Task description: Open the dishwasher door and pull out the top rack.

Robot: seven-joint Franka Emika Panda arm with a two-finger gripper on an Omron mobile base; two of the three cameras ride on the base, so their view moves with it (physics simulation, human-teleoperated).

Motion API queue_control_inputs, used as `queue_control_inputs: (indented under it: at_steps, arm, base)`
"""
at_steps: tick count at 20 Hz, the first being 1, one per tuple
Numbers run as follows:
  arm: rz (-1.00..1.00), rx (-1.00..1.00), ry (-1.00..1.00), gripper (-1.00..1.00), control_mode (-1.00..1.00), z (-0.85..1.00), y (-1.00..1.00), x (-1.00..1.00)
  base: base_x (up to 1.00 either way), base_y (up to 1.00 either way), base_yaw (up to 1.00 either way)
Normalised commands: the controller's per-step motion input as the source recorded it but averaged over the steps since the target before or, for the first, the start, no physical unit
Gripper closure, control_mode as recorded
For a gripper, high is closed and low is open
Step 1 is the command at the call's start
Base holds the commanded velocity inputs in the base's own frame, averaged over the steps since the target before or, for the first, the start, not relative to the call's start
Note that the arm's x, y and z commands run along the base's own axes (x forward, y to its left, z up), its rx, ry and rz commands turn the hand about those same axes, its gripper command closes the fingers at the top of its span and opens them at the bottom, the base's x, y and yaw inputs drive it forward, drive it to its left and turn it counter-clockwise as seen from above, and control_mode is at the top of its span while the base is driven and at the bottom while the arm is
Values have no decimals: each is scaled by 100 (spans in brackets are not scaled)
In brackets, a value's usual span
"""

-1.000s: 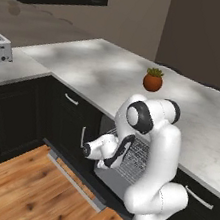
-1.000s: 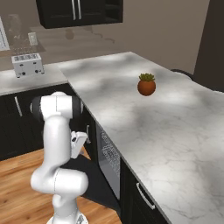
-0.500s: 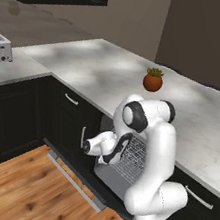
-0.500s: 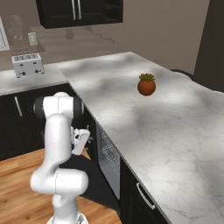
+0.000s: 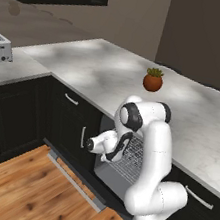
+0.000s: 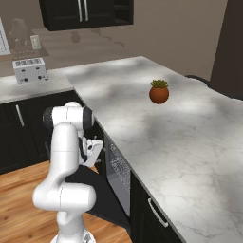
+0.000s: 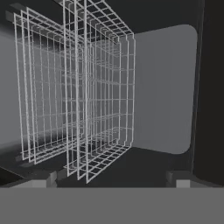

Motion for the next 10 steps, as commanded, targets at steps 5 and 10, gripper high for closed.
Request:
queue_control_inputs:
  at_steps: [5,10]
  arm:
    - [0,-5,0,-100,-100,-47,-1,16]
    - [0,-3,0,-100,-100,-33,0,20]
  base:
    - [0,0,0]
    - [0,0,0]
